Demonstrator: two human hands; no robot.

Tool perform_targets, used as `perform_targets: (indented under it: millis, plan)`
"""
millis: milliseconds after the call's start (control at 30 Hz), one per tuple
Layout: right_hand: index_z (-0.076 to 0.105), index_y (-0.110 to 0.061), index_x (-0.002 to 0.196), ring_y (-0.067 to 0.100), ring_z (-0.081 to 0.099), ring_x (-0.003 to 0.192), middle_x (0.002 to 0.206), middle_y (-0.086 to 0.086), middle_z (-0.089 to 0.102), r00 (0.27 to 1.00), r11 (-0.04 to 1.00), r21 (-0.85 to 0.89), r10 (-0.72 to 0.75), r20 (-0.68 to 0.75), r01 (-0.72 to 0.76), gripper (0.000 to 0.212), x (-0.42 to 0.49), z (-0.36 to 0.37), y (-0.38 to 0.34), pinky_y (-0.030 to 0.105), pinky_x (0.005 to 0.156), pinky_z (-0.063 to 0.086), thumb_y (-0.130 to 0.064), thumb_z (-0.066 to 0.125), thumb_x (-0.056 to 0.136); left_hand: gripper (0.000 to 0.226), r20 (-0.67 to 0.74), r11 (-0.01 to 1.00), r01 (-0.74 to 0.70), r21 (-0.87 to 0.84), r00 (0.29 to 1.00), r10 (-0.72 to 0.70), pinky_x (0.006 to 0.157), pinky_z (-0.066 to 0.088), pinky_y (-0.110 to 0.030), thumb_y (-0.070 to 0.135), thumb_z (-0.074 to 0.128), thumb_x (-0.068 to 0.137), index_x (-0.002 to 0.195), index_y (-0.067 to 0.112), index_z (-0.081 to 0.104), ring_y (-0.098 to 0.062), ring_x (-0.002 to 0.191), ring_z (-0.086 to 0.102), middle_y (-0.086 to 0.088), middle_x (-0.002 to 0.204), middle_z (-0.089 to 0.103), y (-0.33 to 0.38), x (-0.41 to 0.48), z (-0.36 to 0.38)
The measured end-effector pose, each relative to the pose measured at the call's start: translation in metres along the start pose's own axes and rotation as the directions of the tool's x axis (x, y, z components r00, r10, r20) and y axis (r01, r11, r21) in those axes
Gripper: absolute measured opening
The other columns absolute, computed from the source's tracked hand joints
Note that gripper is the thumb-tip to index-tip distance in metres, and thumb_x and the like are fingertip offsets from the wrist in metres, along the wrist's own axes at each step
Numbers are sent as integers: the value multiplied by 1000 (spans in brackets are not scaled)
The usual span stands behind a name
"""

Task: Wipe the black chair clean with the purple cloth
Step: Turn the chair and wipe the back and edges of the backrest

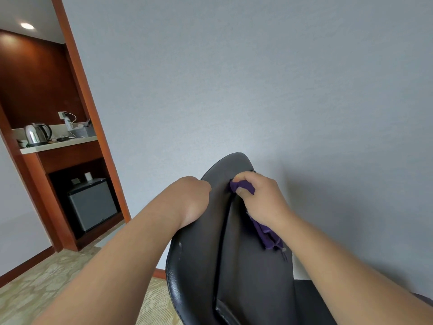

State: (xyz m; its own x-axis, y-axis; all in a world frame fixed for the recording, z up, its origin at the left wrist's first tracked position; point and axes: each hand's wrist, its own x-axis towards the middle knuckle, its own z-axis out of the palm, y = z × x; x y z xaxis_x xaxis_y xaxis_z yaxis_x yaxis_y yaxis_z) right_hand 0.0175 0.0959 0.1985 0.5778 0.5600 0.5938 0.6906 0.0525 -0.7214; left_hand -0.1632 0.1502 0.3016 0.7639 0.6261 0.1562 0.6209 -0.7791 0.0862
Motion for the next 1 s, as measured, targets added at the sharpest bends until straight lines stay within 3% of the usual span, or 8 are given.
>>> perform_targets:
  millis: [167,267,433,633,767,900,1000]
  plan:
    - [64,-44,105,-9,56,105,107,-31,63,989,989,15,-145,17,145,26,-49,-2,-23,0,86,36,-21,65,92,22,13,1000,-9,16,1000,8,76,42,-27,2,31,94,83,13,48,-23,88,51,-8,103,54,3,-3,-3]
    - [61,-49,104,-4,59,103,108,-30,62,989,988,30,-149,22,149,27,-57,-4,-25,8,86,44,-25,62,92,22,6,999,-13,36,1000,12,72,38,-26,3,31,96,89,12,50,-22,86,48,-9,104,53,6,-6,-4]
    - [62,-47,104,3,60,100,106,-28,63,998,997,-28,-67,19,67,23,-25,-4,-17,33,92,51,-28,61,92,23,-25,999,12,39,1000,-11,71,39,-26,5,28,95,100,6,51,-20,85,47,-5,103,48,5,-8,-2]
    - [65,-46,100,13,61,96,104,-19,64,999,983,-178,34,-24,-38,23,28,-1,12,32,84,52,-26,57,91,29,-16,979,110,-169,993,-115,66,39,-29,18,32,96,102,4,57,-23,81,52,-11,103,59,4,-8,0]
    - [63,-49,90,19,63,89,104,-13,63,994,970,-217,107,-29,-111,24,65,0,37,31,80,52,-26,55,88,30,-43,993,60,-97,997,-65,79,46,-33,14,30,99,106,3,57,-26,100,57,-8,105,57,3,-6,2]
    - [63,-44,87,21,60,102,112,-10,62,984,949,-258,177,-33,-179,26,100,-2,59,35,90,52,-19,58,86,28,-65,999,22,-32,998,-24,88,48,-35,14,31,102,94,14,58,-25,97,55,-2,97,54,2,-3,3]
    - [61,-39,74,24,62,100,110,-6,66,973,923,-310,228,-44,-230,28,119,0,69,39,90,55,-13,57,83,32,-65,998,32,-55,997,-36,93,47,-39,16,30,101,111,10,60,-24,103,56,-4,112,56,0,-1,4]
